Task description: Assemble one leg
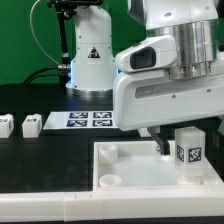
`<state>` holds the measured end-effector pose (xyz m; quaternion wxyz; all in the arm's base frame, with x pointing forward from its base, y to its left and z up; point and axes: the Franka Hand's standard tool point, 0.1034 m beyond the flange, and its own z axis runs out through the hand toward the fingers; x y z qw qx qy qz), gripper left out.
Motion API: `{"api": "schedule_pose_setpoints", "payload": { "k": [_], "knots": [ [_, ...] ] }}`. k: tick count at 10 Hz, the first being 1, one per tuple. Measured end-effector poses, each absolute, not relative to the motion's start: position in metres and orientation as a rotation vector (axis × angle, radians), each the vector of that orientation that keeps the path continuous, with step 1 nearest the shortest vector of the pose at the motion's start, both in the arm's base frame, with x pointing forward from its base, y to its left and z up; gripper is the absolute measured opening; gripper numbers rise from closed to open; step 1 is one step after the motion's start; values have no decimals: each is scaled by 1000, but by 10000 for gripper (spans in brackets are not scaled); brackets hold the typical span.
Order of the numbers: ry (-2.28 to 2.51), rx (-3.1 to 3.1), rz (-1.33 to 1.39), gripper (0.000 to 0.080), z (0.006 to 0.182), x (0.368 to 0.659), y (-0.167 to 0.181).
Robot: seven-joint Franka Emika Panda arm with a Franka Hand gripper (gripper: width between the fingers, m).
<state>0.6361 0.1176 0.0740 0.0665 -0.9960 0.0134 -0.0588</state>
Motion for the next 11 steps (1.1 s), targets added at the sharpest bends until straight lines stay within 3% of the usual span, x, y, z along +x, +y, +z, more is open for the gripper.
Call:
{"api": "schedule_pose_setpoints", "payload": {
  "k": [1,2,3,4,9,11],
  "knots": [
    [38,-3004,-178,536,74,636,117],
    [63,-3001,-176,536,74,636,117],
    [275,-2976,-159,332,74,636,118],
    [355,-2966,-153,297,73,636,116],
    [1616,-2439,12,297,71,637,113],
    [1855,-2235,75,297,71,637,113]
  ]
}}
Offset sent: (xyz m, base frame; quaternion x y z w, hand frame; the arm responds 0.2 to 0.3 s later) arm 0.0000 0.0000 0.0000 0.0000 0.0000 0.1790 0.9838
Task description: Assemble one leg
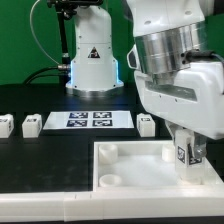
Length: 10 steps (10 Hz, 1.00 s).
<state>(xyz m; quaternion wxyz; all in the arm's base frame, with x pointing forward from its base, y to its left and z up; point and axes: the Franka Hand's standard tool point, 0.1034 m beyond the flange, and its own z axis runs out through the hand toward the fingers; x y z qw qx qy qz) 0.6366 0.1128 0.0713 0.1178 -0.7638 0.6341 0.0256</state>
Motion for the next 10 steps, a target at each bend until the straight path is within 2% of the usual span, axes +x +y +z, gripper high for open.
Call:
{"api": "schedule_pose_setpoints", "payload": {
  "k": [2,3,4,5,6,8,10],
  "knots": [
    [1849,-2241,75,297,71,636,114],
    [1774,-2303,65,377,71,636,114],
    [1549,-2500,63,377,71,633,116],
    [1283,-2668,26,559,73,636,116],
    [1176,-2716,7,631,72,636,114],
    [904,-2824,-21,644,72,636,113],
    [284,-3008,-101,648,73,638,113]
  ]
}}
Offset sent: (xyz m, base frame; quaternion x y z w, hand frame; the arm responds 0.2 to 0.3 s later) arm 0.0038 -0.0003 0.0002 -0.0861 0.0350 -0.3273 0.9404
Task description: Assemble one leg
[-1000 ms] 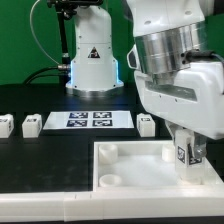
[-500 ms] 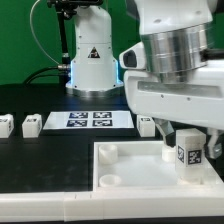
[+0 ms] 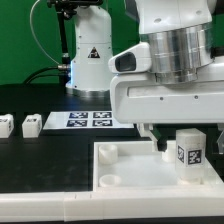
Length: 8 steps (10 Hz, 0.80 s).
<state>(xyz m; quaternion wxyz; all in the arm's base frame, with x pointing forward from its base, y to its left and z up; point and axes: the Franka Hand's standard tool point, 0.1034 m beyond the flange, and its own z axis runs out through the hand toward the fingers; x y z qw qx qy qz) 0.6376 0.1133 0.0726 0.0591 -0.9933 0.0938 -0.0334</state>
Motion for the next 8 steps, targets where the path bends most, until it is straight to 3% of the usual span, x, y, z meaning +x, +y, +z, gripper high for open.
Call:
{"api": "schedule_pose_setpoints", "payload": {
  "k": [2,4,5,6,8],
  "knots": [
    [-13,-3042,-120,648,73,637,119],
    [105,-3034,-114,398,73,637,118],
    [170,-3028,-110,398,73,637,118],
    [346,-3008,-100,292,73,637,118],
    [794,-2910,-60,292,75,639,116]
  ]
}}
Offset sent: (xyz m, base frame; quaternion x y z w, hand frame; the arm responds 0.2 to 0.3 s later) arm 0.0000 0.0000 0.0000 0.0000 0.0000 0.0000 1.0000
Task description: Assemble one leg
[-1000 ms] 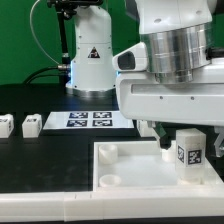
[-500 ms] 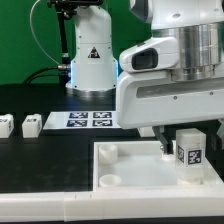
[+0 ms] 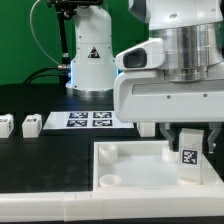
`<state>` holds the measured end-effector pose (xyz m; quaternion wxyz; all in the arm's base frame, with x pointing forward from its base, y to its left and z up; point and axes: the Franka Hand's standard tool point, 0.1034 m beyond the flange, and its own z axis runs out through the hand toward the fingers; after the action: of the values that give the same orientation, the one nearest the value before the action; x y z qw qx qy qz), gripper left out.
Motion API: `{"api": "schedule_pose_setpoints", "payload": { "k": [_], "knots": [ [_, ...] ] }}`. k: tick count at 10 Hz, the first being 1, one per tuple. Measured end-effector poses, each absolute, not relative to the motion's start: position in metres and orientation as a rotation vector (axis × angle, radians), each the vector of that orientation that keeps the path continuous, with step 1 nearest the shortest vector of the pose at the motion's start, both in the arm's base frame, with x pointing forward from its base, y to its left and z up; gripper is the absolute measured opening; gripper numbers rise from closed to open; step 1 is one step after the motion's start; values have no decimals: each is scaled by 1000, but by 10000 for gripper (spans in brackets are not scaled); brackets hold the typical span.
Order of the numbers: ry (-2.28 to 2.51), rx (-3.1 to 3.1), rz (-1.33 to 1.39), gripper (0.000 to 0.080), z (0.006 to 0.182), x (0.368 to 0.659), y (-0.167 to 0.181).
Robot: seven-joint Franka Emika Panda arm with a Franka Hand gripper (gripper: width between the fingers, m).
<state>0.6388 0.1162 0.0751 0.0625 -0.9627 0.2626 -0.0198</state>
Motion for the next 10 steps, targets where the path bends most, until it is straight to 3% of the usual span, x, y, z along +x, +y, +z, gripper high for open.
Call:
{"api": "schedule_pose_setpoints", "payload": {
  "k": [4,7,8,9,10],
  "knots": [
    [1858,-2318,82,293,70,639,112],
    [1876,-2305,85,294,70,638,113],
    [1807,-2364,73,373,70,638,114],
    [1561,-2545,36,373,70,639,116],
    [1369,-2655,16,558,71,639,118]
  ]
}}
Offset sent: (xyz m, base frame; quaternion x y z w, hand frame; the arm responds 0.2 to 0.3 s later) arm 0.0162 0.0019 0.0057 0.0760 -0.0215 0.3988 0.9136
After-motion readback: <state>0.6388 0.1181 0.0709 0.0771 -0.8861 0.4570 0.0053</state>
